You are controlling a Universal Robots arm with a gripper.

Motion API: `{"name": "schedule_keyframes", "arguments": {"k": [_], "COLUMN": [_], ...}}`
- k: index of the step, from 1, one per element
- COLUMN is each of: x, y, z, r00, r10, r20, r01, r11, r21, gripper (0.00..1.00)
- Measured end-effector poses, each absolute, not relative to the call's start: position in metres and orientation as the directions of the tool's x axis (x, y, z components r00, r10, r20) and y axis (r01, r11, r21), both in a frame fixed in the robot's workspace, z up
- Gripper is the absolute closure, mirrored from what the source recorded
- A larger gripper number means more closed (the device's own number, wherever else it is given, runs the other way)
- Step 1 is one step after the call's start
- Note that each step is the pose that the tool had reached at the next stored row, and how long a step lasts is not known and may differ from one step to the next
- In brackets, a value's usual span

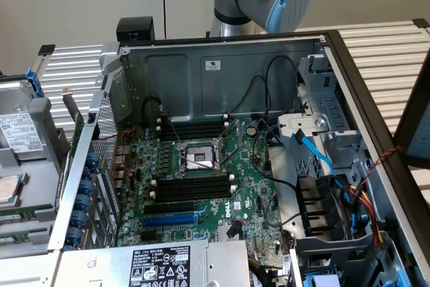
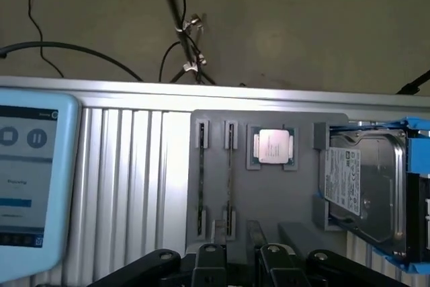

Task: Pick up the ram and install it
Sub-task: 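Pick up the ram and move it above insertion slot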

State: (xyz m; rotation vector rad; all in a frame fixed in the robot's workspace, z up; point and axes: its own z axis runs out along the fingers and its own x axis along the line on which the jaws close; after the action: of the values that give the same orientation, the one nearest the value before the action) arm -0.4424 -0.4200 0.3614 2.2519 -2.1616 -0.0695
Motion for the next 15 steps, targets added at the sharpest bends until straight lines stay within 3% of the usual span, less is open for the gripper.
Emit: {"name": "schedule_keyframes", "arguments": {"k": [15], "x": [-0.445], "y": [-0.425], "z": [0.334], "r00": [0.104], "r10": [-0.994], "r20": [-0.02], "r01": [-0.993], "r11": [-0.105], "r21": [0.045], "gripper": [0.73]}}
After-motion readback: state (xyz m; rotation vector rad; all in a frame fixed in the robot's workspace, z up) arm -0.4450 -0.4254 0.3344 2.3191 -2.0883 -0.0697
